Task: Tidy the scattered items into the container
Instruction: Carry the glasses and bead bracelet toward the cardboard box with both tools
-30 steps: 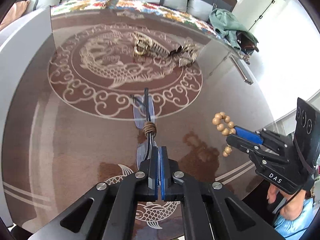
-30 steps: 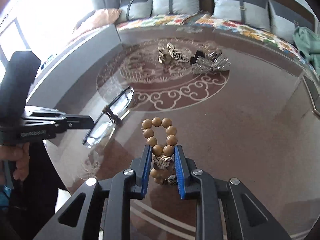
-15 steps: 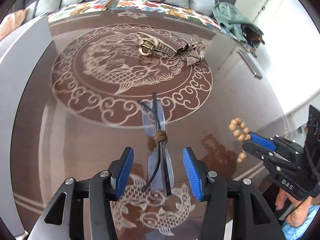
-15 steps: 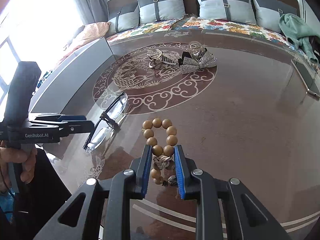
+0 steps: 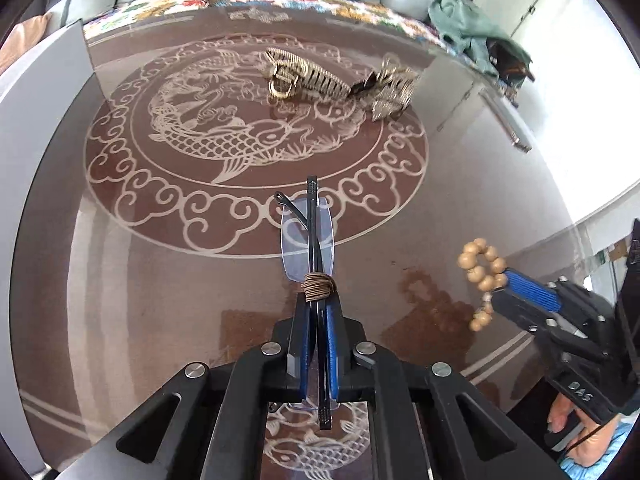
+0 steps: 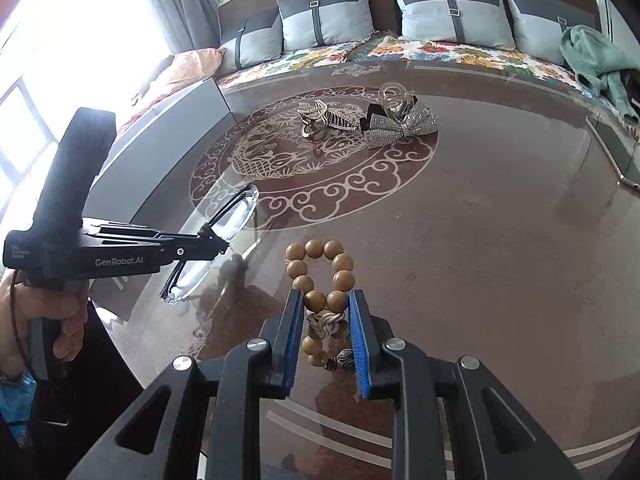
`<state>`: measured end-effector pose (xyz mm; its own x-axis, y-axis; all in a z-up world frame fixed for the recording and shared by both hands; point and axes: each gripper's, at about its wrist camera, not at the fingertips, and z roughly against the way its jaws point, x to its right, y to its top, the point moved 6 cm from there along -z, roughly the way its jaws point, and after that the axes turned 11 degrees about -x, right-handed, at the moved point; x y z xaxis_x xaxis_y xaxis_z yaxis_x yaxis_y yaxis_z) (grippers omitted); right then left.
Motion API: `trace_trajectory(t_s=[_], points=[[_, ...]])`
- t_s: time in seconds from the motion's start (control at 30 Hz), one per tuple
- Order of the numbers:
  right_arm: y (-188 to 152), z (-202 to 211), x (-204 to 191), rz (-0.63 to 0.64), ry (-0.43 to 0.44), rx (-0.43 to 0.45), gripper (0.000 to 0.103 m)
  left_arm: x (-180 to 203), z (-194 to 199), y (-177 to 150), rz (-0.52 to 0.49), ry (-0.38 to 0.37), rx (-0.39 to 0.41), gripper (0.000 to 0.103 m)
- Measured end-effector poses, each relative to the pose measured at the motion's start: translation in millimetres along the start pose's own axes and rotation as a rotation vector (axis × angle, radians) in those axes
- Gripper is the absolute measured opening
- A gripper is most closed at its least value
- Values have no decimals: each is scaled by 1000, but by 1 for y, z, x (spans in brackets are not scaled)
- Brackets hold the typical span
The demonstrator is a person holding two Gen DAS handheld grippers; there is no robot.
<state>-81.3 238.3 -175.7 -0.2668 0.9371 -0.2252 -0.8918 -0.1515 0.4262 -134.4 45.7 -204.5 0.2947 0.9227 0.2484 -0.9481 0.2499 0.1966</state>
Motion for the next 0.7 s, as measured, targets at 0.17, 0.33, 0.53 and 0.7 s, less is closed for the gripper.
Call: trace_trajectory(t_s=[0.17, 0.33, 0.53, 0.7], points=[[1, 2, -6, 15, -23, -1, 19, 12, 23, -13, -2, -14, 56, 7], [5, 3, -11, 79, -33, -33, 15, 9, 25, -21, 15, -14, 46, 7], [14, -2, -17, 260, -61, -130, 54, 0, 35, -33, 22, -14, 63, 7], [16, -28, -28, 422, -61, -261, 54, -4, 37, -34, 38, -34, 70, 7]])
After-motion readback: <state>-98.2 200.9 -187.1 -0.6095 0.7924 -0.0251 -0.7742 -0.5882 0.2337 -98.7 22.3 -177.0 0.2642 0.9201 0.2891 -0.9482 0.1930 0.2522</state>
